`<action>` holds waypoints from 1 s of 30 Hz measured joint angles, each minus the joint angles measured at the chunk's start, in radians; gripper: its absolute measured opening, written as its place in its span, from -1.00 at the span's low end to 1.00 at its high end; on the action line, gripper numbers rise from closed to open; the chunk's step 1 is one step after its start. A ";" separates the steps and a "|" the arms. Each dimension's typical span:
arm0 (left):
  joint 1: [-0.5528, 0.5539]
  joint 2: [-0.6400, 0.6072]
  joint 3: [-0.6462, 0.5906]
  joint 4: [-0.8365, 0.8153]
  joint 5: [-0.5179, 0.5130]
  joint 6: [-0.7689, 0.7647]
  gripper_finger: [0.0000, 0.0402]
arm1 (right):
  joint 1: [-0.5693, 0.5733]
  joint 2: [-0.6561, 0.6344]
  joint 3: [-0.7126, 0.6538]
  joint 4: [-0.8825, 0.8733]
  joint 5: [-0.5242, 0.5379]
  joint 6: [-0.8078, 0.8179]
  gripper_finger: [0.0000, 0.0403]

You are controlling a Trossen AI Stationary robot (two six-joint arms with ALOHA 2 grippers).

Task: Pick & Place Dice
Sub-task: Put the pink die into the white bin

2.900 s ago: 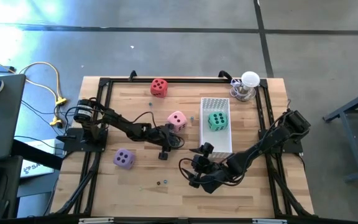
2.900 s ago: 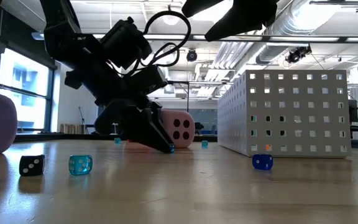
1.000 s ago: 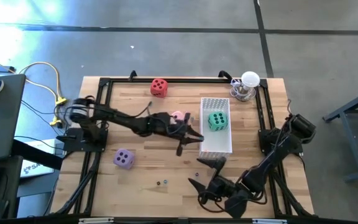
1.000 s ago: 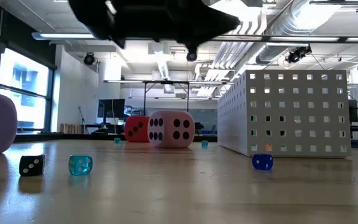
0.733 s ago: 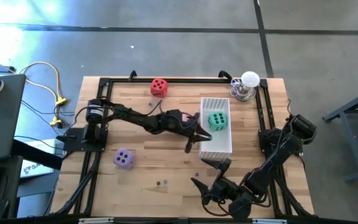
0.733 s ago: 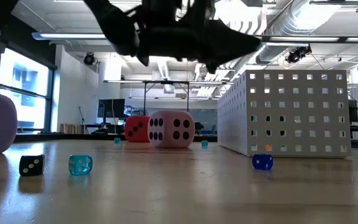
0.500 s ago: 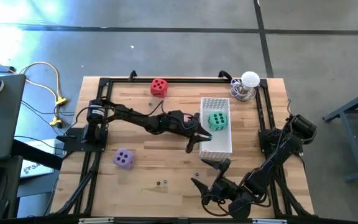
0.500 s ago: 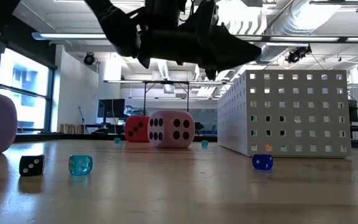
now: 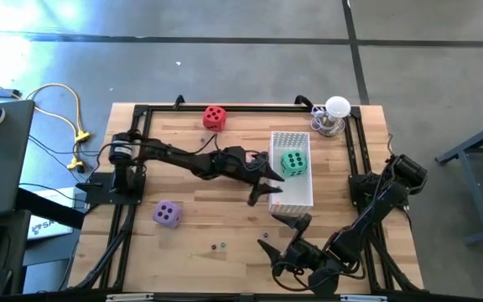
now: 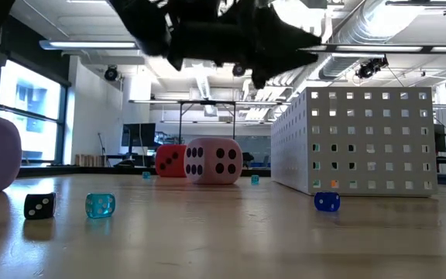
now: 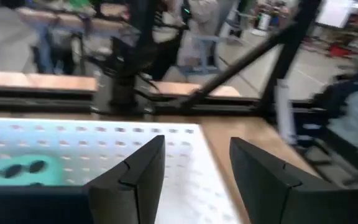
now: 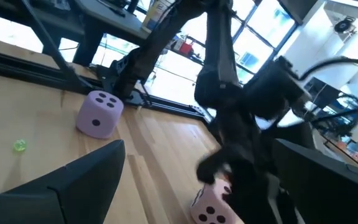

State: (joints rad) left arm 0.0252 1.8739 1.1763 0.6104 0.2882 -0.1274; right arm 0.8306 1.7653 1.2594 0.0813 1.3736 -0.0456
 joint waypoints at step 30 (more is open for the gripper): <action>-0.210 -1.017 -0.249 -1.362 -0.542 -0.134 -0.13 | -0.212 0.000 0.000 0.130 -0.963 0.044 0.98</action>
State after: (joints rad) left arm -0.1849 0.8569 0.9273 -0.7517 -0.2536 -0.2612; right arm 0.6182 1.7653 1.2591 0.2109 0.4103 -0.0018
